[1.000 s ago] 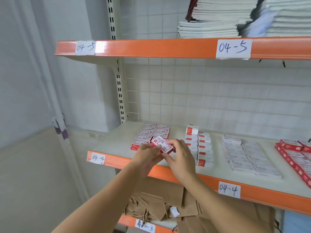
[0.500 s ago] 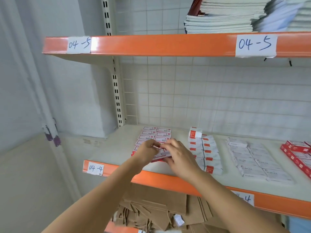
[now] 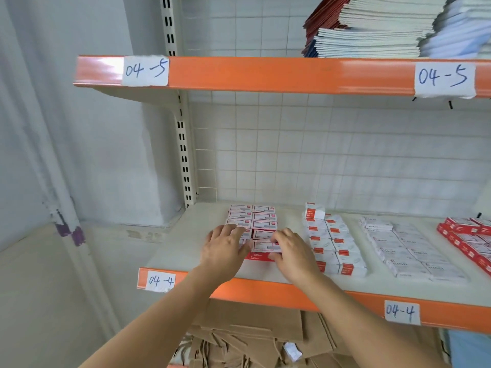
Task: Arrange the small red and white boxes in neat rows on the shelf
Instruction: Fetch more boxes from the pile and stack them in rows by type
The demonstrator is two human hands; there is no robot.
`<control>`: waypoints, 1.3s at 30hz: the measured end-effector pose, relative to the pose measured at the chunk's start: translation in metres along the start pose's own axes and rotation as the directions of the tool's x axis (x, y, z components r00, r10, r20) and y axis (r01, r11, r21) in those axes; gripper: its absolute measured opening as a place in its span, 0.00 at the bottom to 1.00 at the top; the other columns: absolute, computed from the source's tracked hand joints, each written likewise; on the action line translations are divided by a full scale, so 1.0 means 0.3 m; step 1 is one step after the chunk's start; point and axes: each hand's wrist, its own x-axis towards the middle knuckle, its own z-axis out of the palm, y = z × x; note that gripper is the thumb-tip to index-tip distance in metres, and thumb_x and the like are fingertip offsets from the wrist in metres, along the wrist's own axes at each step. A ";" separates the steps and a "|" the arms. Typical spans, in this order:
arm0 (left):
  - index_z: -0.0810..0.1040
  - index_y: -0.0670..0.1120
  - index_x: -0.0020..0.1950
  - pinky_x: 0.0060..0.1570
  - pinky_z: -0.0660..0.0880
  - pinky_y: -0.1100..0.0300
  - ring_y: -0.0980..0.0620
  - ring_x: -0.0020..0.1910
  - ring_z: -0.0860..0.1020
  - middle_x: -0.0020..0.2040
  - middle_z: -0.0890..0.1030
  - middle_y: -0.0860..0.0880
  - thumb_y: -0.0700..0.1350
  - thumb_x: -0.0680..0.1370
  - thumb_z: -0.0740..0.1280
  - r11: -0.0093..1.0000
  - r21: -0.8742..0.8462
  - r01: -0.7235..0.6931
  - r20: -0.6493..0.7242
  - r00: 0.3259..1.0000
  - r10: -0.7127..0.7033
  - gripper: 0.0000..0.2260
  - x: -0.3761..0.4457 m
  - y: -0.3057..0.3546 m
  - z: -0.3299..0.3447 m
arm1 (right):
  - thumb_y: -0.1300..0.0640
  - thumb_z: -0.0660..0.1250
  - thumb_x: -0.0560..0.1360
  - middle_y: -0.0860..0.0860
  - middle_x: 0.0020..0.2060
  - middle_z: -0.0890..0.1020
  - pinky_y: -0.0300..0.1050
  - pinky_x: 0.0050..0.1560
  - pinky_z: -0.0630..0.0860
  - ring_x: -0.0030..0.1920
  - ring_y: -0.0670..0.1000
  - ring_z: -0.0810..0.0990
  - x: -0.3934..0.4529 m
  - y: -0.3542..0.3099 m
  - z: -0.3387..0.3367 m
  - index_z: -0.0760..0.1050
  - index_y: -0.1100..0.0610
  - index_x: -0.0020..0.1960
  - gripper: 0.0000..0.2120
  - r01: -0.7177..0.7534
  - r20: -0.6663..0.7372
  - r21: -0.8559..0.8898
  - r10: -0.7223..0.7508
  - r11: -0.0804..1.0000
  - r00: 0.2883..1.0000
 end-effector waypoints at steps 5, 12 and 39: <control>0.59 0.51 0.74 0.71 0.53 0.53 0.49 0.73 0.57 0.74 0.62 0.50 0.60 0.80 0.51 1.000 0.009 -0.022 0.054 0.998 0.021 0.25 0.002 -0.020 -0.001 | 0.51 0.67 0.76 0.47 0.59 0.72 0.41 0.51 0.74 0.57 0.48 0.74 0.006 -0.006 0.020 0.71 0.53 0.60 0.15 -0.042 -0.021 -0.020 0.041 0.999 0.999; 0.58 0.51 0.75 0.72 0.52 0.52 0.49 0.75 0.55 0.75 0.60 0.50 0.62 0.80 0.51 0.995 0.005 -0.099 0.044 0.994 0.099 0.26 0.027 0.021 0.016 | 0.46 0.62 0.77 0.47 0.63 0.73 0.45 0.56 0.72 0.62 0.50 0.72 -0.012 0.001 0.003 0.68 0.51 0.68 0.21 -0.041 -0.036 -0.117 0.037 0.992 0.999; 0.54 0.53 0.77 0.74 0.49 0.51 0.50 0.75 0.53 0.77 0.57 0.51 0.61 0.80 0.49 0.705 -0.268 -0.656 0.196 0.680 0.707 0.26 -0.075 1.319 0.287 | 0.43 0.55 0.80 0.50 0.75 0.61 0.47 0.69 0.60 0.72 0.51 0.63 -0.904 0.940 -0.596 0.57 0.54 0.75 0.27 -0.672 -0.237 -0.269 0.629 0.690 0.741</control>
